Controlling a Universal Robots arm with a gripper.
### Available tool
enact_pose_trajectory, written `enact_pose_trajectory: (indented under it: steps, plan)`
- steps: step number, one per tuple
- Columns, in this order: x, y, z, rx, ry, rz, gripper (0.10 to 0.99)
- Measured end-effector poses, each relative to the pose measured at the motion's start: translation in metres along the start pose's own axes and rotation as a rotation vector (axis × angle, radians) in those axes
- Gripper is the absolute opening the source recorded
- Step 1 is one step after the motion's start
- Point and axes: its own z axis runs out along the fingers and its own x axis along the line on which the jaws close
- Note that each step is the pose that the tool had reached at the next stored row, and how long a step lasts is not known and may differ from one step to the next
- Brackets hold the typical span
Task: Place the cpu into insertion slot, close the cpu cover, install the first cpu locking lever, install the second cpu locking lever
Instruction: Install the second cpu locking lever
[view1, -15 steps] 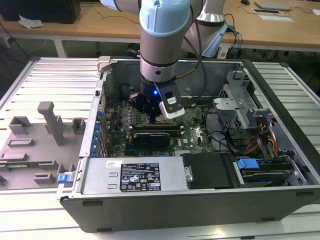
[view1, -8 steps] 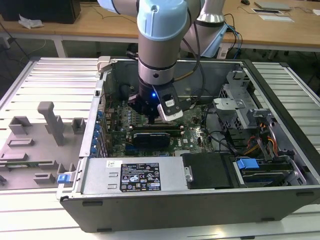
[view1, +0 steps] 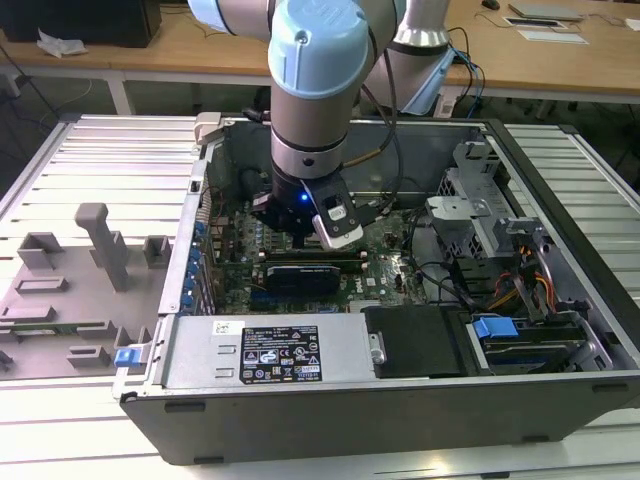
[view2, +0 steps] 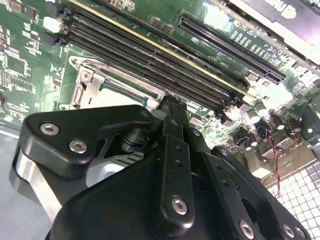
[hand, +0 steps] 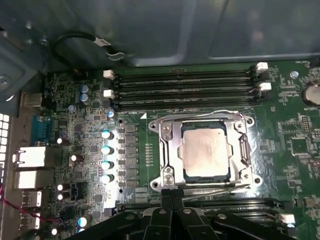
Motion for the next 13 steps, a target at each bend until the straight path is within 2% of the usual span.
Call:
enact_pose_trajectory:
  steps: [5,10,13]
  plan:
    - [0.0009,-0.0021,0.0046,-0.006,0.0038,-0.017,0.106]
    - [0.0042,-0.0048,0.0077,-0.018,0.0064,-0.027,0.106]
    - [0.0050,-0.0087,0.0075,-0.030,0.0073,-0.030,0.106]
